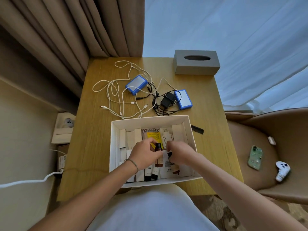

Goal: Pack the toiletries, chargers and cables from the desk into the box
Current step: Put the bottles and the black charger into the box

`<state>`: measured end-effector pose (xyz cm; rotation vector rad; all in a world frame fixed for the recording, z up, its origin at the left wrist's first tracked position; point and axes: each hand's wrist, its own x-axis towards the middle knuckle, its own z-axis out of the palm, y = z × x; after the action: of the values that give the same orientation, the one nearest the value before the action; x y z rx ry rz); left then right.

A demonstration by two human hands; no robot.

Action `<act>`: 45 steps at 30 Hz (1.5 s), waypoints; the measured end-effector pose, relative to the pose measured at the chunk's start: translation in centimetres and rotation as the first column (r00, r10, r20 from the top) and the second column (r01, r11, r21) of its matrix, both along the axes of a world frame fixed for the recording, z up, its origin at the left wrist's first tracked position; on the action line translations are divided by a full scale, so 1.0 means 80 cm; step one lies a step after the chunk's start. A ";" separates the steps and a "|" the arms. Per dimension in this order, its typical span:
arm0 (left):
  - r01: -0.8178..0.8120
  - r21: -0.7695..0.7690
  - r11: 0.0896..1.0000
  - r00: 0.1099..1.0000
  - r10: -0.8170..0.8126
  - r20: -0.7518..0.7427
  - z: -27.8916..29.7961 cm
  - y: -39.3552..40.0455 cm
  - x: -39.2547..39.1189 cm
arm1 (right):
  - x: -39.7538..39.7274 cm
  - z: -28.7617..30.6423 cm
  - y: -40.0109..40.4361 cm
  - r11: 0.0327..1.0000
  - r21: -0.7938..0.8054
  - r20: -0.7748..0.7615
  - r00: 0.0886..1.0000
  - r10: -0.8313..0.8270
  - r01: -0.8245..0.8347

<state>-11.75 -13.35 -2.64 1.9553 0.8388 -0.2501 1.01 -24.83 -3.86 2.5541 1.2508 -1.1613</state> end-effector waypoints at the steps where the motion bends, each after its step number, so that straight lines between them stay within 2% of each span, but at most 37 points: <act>1: 0.014 0.000 1.000 1.000 -0.014 -0.017 -0.002 -0.001 -0.001 | -0.004 -0.002 -0.001 1.000 -0.010 0.021 0.999 0.025 -0.025; 6: 0.072 -0.011 0.997 0.993 -0.073 -0.098 -0.008 -0.005 0.000 | -0.017 -0.006 -0.010 0.991 -0.025 0.175 0.975 0.136 -0.134; 10: 0.151 0.031 0.988 0.977 -0.144 -0.159 -0.016 -0.016 0.011 | -0.017 -0.002 -0.016 0.992 -0.007 0.220 0.967 0.126 -0.128; 18: 0.274 0.140 0.952 0.937 -0.231 -0.260 -0.044 -0.041 0.031 | -0.003 0.026 -0.016 0.972 0.233 0.236 0.969 -0.075 0.018; 24: 0.362 0.234 0.902 0.905 -0.280 -0.321 -0.052 -0.057 0.037 | 0.005 0.030 -0.014 0.918 0.373 0.196 0.955 -0.223 0.137; 27: 0.426 0.220 0.878 0.880 -0.345 -0.326 -0.046 -0.061 0.040 | 0.009 0.033 -0.016 0.871 0.453 0.158 0.944 -0.289 0.191; 31: 0.339 0.257 0.905 0.928 -0.276 -0.252 -0.023 -0.056 0.034 | 0.020 0.044 -0.011 0.818 0.527 0.097 0.940 -0.328 0.231; 35: 0.193 0.334 0.923 0.979 -0.202 -0.006 0.013 -0.025 0.031 | 0.042 0.066 0.006 0.753 0.596 0.032 0.929 -0.368 0.278; 39: 0.061 0.429 0.901 0.972 -0.152 0.181 0.049 0.015 0.051 | 0.075 0.085 0.028 0.680 0.669 0.006 0.912 -0.410 0.301; 41: 0.026 0.429 0.903 0.968 -0.129 0.215 0.063 0.037 0.070 | 0.097 0.087 0.041 0.663 0.668 -0.029 0.902 -0.431 0.338; 45: 0.045 0.434 0.900 0.979 -0.127 0.162 0.065 0.069 0.110 | 0.135 0.079 0.056 0.598 0.677 -0.120 0.867 -0.484 0.428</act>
<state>-2.97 -7.79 2.57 2.3878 0.7252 0.0785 11.83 -20.32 2.45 3.6158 1.1968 -0.6828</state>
